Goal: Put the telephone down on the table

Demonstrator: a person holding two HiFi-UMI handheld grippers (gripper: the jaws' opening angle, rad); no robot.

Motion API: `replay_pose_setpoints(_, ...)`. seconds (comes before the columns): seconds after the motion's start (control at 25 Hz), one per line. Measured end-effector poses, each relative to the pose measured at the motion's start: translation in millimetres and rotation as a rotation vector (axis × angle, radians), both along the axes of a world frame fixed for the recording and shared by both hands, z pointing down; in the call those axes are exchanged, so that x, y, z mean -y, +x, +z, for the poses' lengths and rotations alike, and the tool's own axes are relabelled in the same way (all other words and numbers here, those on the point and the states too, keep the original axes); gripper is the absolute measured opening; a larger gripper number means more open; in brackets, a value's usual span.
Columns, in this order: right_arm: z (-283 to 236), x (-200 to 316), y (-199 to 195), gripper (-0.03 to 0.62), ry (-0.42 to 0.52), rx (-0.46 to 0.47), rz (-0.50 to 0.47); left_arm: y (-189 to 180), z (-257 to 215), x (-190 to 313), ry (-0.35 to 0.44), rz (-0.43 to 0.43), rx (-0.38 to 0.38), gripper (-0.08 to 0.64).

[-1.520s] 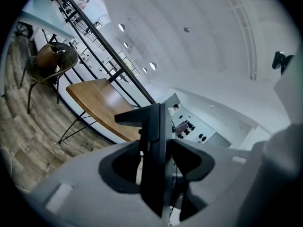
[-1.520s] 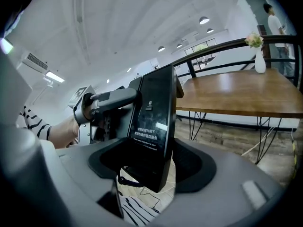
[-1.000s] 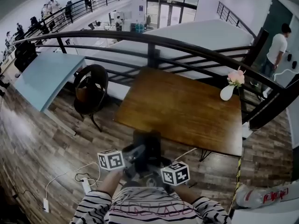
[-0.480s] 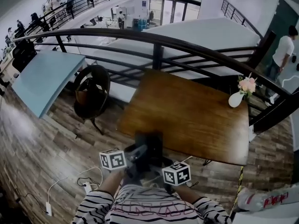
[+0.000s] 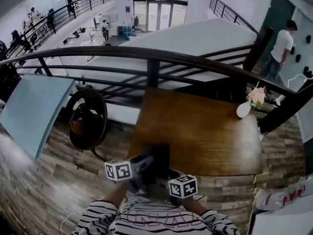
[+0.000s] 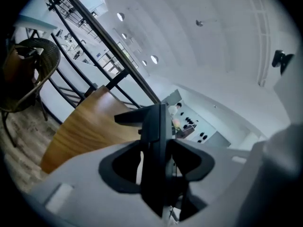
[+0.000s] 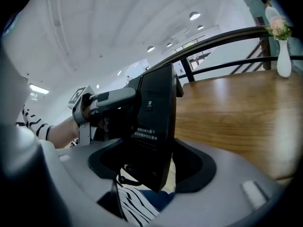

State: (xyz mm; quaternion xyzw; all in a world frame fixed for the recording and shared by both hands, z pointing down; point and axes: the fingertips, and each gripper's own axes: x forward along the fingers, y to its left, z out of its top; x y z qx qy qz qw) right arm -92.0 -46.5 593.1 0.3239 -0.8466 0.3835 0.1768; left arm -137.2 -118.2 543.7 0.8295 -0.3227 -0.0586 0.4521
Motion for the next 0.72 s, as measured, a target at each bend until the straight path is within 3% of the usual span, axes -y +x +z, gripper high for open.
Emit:
replay_pose_setpoints(0.4,0,75,-33,0.296,0.008,-0.001,0.141,-23,-1,80,0.006,0.14,-0.013,0.207)
replay_pose_setpoints(0.72,12,140,-22,0.295,-0.005,-0.008,0.158,-9,10,146,0.01,0.168,-0.018,0.206)
